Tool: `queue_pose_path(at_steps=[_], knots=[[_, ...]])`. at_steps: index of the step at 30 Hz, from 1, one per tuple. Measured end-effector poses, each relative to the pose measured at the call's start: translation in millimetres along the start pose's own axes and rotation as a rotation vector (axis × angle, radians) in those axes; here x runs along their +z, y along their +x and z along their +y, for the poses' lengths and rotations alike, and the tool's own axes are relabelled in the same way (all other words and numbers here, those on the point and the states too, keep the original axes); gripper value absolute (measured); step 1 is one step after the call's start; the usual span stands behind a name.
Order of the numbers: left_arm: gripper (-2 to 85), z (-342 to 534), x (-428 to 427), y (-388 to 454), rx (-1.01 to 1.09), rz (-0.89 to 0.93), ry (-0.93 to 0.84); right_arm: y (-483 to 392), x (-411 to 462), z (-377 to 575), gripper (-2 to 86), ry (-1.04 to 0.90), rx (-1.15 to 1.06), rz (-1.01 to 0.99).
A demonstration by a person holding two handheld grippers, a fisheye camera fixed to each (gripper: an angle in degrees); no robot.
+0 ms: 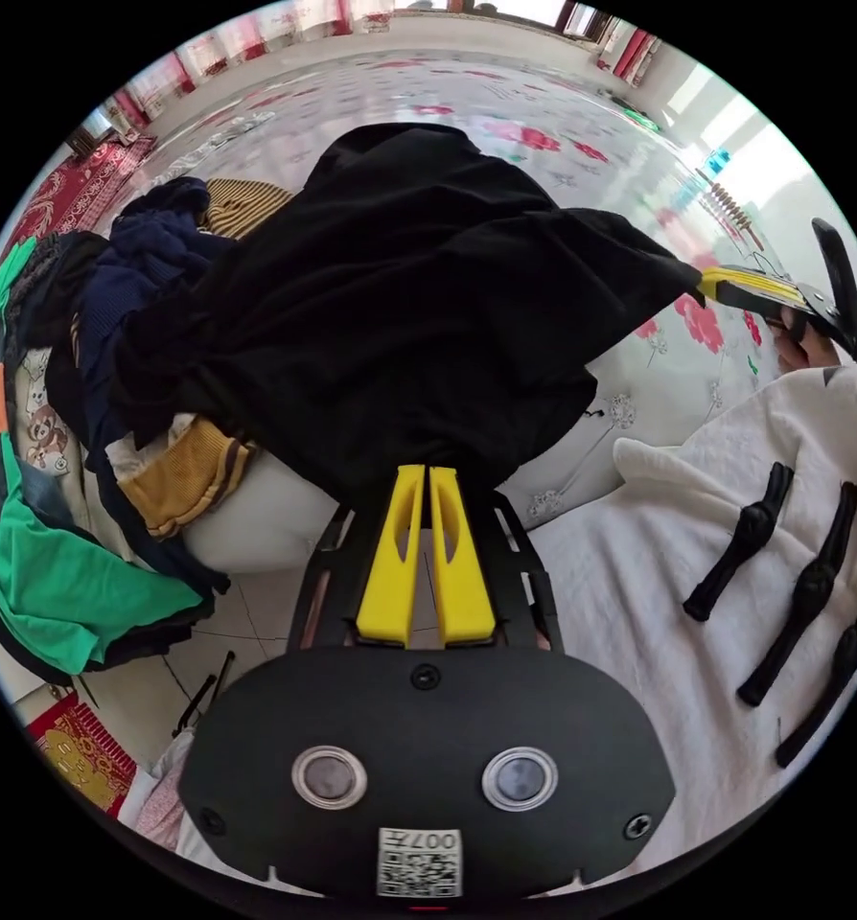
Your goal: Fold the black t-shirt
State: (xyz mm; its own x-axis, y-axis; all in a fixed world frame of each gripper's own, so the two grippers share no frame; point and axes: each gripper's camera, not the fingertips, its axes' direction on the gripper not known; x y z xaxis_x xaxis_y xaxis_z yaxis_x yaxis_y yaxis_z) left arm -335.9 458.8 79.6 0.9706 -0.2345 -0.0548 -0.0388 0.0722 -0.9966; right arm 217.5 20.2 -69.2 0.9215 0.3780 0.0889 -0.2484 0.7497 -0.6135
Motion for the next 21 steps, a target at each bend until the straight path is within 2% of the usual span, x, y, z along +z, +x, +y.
queue_pose_path(at_steps=[9,13,17,21], knots=[[-0.9,17,-34,-30,-0.074,0.002,0.083,-10,21,23,3.0,-0.131,-0.024,0.049],[-0.9,26,-40,-37,-0.088,-0.003,0.086,-22,24,25,3.7,-0.172,-0.107,0.153],[-0.9,29,-43,-42,-0.100,-0.015,0.089,-34,26,25,2.5,-0.230,-0.208,0.207],[-0.9,26,-58,-55,-0.125,-0.035,0.117,-29,2,24,0.7,-0.204,-0.183,0.199]])
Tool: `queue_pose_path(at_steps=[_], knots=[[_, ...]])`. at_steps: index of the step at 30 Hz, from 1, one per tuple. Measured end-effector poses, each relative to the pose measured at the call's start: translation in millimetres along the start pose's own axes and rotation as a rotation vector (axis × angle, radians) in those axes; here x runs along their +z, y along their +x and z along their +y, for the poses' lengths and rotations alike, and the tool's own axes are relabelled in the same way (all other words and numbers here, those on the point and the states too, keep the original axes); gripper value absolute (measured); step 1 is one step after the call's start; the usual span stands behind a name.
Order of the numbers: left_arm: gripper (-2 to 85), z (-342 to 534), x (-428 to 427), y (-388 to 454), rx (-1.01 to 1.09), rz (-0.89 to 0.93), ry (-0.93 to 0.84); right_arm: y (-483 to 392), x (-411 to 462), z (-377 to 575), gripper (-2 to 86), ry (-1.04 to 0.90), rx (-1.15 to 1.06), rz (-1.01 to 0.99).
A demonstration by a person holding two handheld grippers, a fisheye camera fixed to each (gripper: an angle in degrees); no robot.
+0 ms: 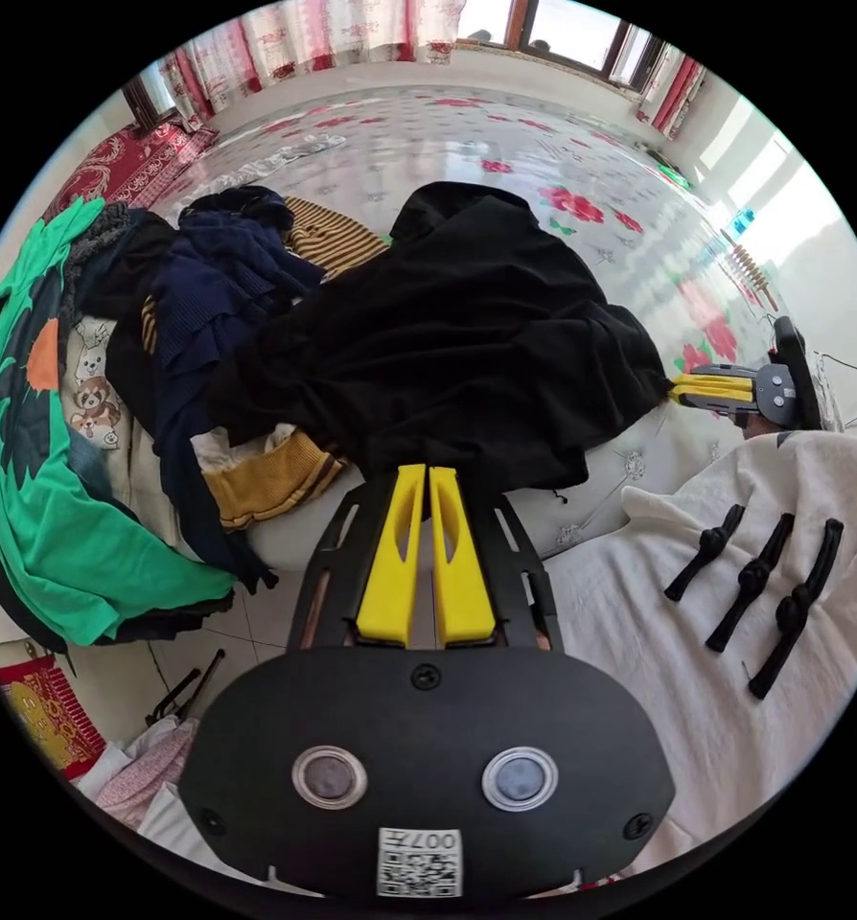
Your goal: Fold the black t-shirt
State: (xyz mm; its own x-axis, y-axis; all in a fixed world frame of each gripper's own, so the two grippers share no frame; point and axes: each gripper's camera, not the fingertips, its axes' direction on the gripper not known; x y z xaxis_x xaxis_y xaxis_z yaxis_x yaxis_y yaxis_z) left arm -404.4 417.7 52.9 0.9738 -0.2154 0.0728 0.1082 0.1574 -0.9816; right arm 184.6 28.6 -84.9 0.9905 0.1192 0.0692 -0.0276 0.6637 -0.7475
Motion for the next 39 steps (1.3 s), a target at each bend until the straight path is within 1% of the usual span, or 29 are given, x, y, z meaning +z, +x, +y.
queue_pose_path(at_steps=[3,5,6,8,9,10,11,12,13,14,15,16,17,19,21,23,24,26,27,28,29,30,31,32,33,35,39], knots=[[-0.9,-15,-27,-18,-0.016,-0.010,0.085,28,-53,15,0.1,0.139,0.067,-0.043],[-1.0,-32,-49,-29,-0.008,-0.013,0.147,62,-116,33,0.0,0.305,0.152,-0.099],[-1.0,-44,-69,-34,0.002,-0.011,0.207,71,-133,39,0.0,0.349,0.170,-0.114],[-1.0,-64,-104,-40,0.032,0.018,0.301,100,-205,62,-0.1,0.514,0.203,-0.160],[-1.0,-74,-133,-42,0.057,0.051,0.383,105,-224,68,-0.1,0.556,0.203,-0.157],[-1.0,-82,-165,-44,0.085,0.112,0.467,111,-263,82,-0.1,0.635,0.202,-0.136],[-1.0,-84,-181,-44,0.102,0.151,0.501,113,-303,96,-0.2,0.708,0.196,-0.106],[-1.0,-86,-215,-44,0.141,0.245,0.572,112,-323,105,-0.2,0.745,0.192,-0.086],[-1.0,-82,-248,-42,0.193,0.320,0.655,106,-362,124,-0.2,0.826,0.178,-0.044],[-1.0,-78,-263,-40,0.223,0.343,0.695,95,-399,147,-0.2,0.923,0.149,-0.018],[-1.0,-68,-290,-35,0.289,0.363,0.772,88,-416,160,-0.2,0.974,0.127,-0.009],[-1.0,-55,-311,-29,0.347,0.352,0.839,71,-444,187,-0.2,1.065,0.077,0.023],[-1.0,-49,-318,-27,0.369,0.339,0.861,55,-465,214,-0.2,1.134,0.041,0.066],[-1.0,-33,-328,-18,0.415,0.302,0.894,38,-482,247,-0.1,1.178,0.039,0.109],[-1.0,-33,-318,-15,0.433,0.339,0.866,29,-486,271,-0.1,1.149,0.066,0.119],[-1.0,-45,-296,-10,0.438,0.374,0.775,32,-475,286,-0.1,1.017,0.145,0.099],[-1.0,-56,-274,-5,0.448,0.377,0.693,35,-468,287,-0.1,0.964,0.161,0.082],[-1.0,-75,-232,2,0.448,0.413,0.569,53,-426,289,-0.1,0.767,0.294,0.035],[-1.0,-88,-197,8,0.432,0.424,0.474,58,-411,289,-0.1,0.717,0.323,0.024],[-1.0,-99,-161,11,0.385,0.448,0.400,67,-378,287,-0.1,0.606,0.374,0.002],[-1.0,-104,-142,12,0.358,0.468,0.359,77,-342,287,-0.1,0.513,0.441,-0.030],[-1.0,-114,-104,17,0.311,0.496,0.255,81,-323,287,-0.1,0.464,0.471,-0.047],[-1.0,-121,-69,22,0.279,0.508,0.168,88,-288,286,0.0,0.376,0.530,-0.088],[-1.0,-123,-54,25,0.258,0.511,0.125,93,-255,287,0.0,0.312,0.569,-0.143],[-1.0,-127,-30,30,0.237,0.525,0.057,94,-241,287,0.0,0.280,0.583,-0.174],[-1.0,-131,-9,38,0.228,0.514,0.012,94,-204,288,0.3,0.206,0.590,-0.255],[-1.0,-144,7,47,0.237,0.416,-0.043,86,-186,287,1.3,0.121,0.539,-0.184]])
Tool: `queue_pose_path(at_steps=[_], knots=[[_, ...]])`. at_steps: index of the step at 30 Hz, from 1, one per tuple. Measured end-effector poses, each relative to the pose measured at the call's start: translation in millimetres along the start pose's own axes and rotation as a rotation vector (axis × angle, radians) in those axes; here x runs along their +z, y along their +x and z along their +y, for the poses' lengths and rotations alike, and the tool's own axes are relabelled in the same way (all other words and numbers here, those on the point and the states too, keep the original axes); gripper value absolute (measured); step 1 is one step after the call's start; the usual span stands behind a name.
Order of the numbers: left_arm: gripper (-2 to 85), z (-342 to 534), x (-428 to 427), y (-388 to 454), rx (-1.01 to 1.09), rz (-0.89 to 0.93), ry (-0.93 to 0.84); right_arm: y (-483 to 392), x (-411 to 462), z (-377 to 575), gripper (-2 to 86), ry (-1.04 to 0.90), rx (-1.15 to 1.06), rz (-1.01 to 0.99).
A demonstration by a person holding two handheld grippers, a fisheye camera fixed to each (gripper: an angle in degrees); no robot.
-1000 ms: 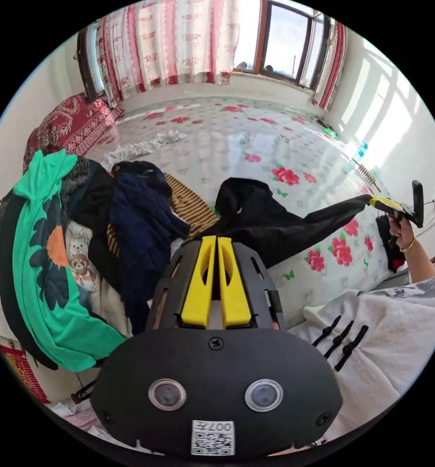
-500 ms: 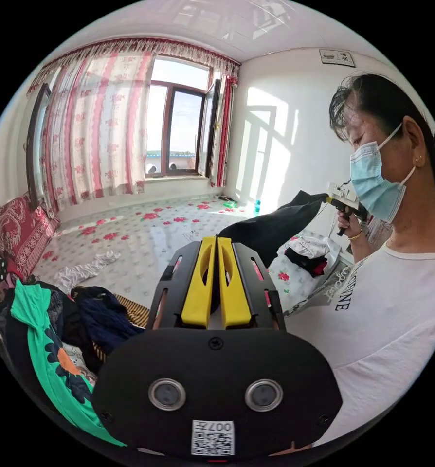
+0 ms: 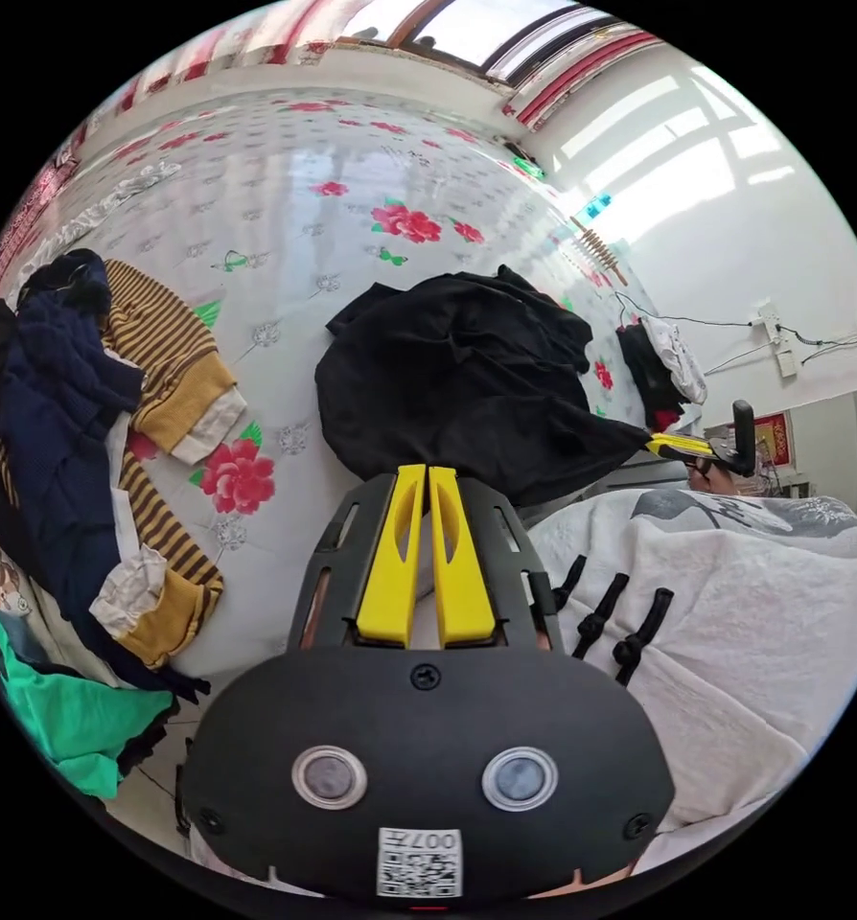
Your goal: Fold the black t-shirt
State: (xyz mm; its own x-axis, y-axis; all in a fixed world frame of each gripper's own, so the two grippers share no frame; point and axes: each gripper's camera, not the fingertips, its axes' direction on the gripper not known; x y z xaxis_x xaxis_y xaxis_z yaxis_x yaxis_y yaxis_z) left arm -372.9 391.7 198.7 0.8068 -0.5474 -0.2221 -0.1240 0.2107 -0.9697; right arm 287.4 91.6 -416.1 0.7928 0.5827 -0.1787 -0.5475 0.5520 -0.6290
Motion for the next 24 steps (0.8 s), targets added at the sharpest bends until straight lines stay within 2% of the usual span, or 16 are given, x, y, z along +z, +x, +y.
queue_pose_path(at_steps=[4,8,15,21,24], knots=[[-1.0,-18,2,-6,-0.013,-0.012,-0.008,2,0,2,2.9,-0.038,-0.041,0.079],[-1.0,-32,9,-7,-0.017,0.005,-0.016,-4,-9,7,3.7,0.037,-0.086,0.138],[-0.9,-57,26,-2,-0.011,-0.012,-0.046,-45,36,2,5.3,-0.035,-0.246,0.086],[-0.1,-73,35,-6,-0.040,-0.020,-0.051,-64,86,-1,3.6,-0.175,-0.282,0.227],[3.7,-74,35,-8,-0.045,-0.044,-0.047,-60,70,-1,1.0,-0.098,-0.236,0.323]])
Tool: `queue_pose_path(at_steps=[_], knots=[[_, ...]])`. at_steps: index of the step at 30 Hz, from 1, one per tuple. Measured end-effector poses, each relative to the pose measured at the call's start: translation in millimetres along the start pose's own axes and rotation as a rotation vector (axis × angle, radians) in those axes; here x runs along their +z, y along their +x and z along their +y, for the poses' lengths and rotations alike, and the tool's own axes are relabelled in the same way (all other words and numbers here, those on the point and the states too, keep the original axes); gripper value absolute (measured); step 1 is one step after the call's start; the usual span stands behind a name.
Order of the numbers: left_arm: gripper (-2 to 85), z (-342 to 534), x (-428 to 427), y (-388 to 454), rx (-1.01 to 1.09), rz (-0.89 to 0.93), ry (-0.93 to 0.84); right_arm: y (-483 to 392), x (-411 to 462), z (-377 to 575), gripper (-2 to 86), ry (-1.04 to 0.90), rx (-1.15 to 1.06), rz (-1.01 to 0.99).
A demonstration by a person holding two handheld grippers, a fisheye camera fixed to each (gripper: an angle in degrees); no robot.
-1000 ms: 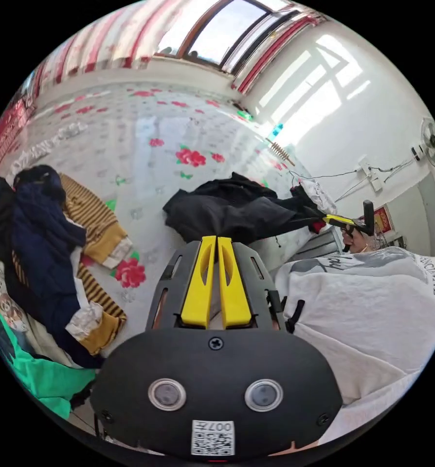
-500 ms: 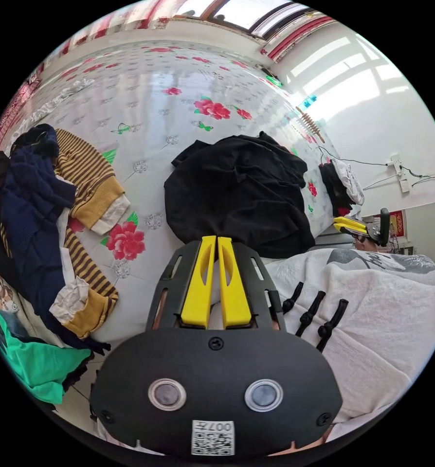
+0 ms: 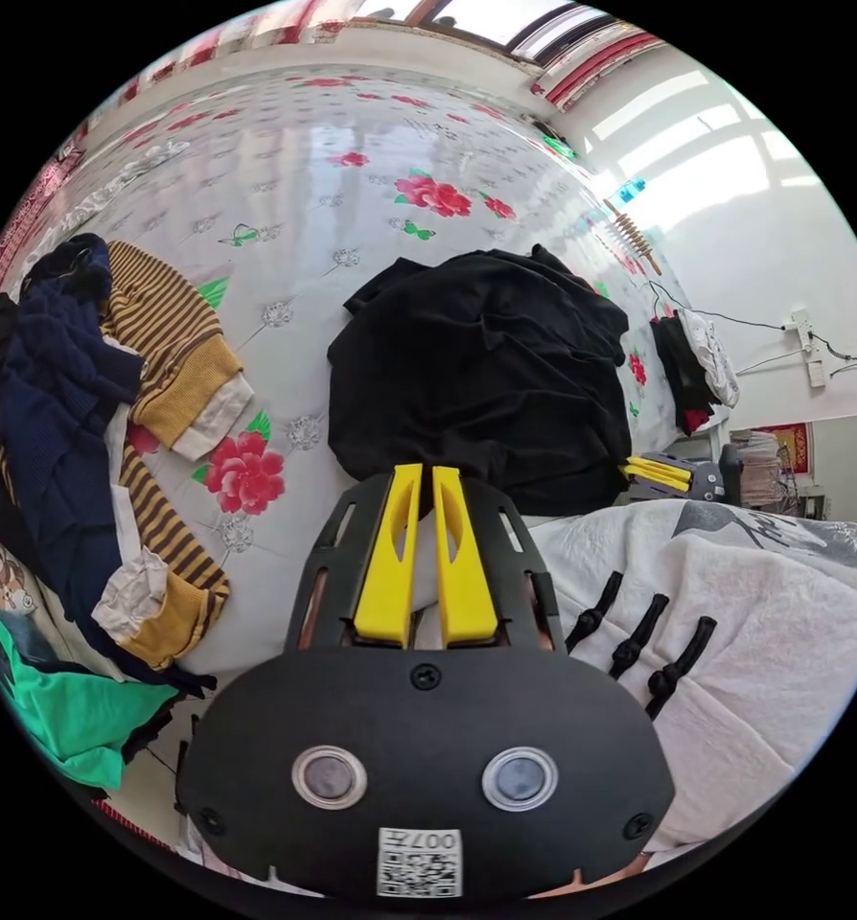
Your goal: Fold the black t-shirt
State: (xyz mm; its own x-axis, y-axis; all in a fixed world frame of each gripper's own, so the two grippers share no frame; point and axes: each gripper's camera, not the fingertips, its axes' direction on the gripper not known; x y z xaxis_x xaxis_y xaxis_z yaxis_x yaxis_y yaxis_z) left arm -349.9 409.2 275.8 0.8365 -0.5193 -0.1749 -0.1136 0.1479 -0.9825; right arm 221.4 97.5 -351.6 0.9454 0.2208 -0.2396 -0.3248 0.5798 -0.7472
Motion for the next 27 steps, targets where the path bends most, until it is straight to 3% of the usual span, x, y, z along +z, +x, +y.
queue_pose_path(at_steps=[5,10,16,20,23,24,27], knots=[[9.4,17,-1,-7,-0.010,-0.045,0.021,54,-52,24,-0.1,0.212,0.260,-0.125],[10.8,44,16,-18,-0.043,-0.067,-0.017,84,-66,43,-0.2,0.259,0.412,-0.221],[11.3,46,43,1,0.093,-0.227,-0.073,78,-77,46,-0.2,0.227,0.379,-0.193],[11.2,35,57,-5,0.101,-0.180,-0.029,80,-88,49,-0.2,0.226,0.384,-0.231],[5.4,25,57,-15,0.057,-0.222,-0.040,82,-95,54,-0.2,0.215,0.390,-0.243],[0.8,23,54,-19,0.074,-0.181,-0.052,83,-97,55,-0.2,0.210,0.386,-0.244],[-0.5,20,19,-29,0.073,-0.061,-0.016,84,-112,57,-0.2,0.154,0.337,-0.194]])
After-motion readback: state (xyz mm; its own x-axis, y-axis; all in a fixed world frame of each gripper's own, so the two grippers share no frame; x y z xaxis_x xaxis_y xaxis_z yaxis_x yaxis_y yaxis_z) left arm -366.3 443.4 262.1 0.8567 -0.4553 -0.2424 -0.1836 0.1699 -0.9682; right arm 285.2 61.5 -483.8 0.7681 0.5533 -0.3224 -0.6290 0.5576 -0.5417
